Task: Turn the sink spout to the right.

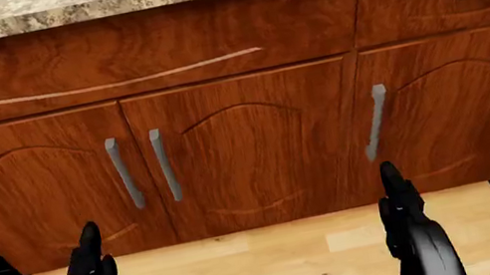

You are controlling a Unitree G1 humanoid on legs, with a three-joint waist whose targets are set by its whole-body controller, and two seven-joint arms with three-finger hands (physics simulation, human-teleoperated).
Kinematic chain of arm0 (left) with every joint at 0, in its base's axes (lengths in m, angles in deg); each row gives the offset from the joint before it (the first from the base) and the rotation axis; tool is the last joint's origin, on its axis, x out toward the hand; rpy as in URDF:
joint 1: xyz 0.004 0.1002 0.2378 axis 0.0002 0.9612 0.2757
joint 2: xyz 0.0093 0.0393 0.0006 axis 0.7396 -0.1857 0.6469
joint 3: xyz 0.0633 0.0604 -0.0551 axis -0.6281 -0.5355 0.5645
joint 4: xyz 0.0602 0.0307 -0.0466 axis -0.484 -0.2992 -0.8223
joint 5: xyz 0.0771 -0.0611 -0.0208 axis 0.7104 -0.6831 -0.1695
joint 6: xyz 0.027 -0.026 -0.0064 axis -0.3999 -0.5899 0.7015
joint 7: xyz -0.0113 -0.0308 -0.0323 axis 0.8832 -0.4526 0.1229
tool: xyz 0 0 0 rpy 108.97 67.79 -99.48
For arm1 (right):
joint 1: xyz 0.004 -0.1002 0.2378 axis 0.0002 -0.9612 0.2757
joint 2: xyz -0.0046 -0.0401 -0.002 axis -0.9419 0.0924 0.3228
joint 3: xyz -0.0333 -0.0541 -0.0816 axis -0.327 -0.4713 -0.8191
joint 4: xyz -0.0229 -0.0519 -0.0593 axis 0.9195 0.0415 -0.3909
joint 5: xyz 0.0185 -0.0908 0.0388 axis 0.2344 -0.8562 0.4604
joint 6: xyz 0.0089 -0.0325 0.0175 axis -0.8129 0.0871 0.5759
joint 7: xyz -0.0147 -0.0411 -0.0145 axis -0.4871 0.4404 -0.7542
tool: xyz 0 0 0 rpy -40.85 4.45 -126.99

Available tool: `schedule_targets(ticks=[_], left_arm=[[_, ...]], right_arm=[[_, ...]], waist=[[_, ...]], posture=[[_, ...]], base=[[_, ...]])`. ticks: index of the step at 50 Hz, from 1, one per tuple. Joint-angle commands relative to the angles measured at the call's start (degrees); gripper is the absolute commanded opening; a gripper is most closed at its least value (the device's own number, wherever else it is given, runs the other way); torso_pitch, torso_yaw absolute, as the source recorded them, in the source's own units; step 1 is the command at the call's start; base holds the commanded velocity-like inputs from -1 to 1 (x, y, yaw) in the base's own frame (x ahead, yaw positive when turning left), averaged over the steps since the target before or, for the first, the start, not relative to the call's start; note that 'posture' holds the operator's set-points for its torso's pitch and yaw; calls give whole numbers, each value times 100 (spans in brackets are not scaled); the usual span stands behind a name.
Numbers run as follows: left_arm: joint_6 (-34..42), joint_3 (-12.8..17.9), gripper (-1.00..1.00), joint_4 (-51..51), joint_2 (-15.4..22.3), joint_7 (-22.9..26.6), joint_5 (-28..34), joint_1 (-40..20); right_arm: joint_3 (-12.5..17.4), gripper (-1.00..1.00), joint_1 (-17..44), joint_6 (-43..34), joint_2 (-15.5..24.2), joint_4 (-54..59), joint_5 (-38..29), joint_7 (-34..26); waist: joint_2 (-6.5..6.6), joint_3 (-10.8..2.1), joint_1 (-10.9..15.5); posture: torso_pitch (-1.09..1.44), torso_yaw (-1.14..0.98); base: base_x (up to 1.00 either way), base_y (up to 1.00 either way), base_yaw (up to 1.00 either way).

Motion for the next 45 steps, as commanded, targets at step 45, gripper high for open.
schedule_targets(ticks=[45], left_arm=[[-255,9,100,1145,-4,-76,132,137]], right_arm=[[-209,100,-43,209,-52,-767,-276,46]], waist=[[441,-431,42]], posture=[[0,0]], base=[[0,24,0]])
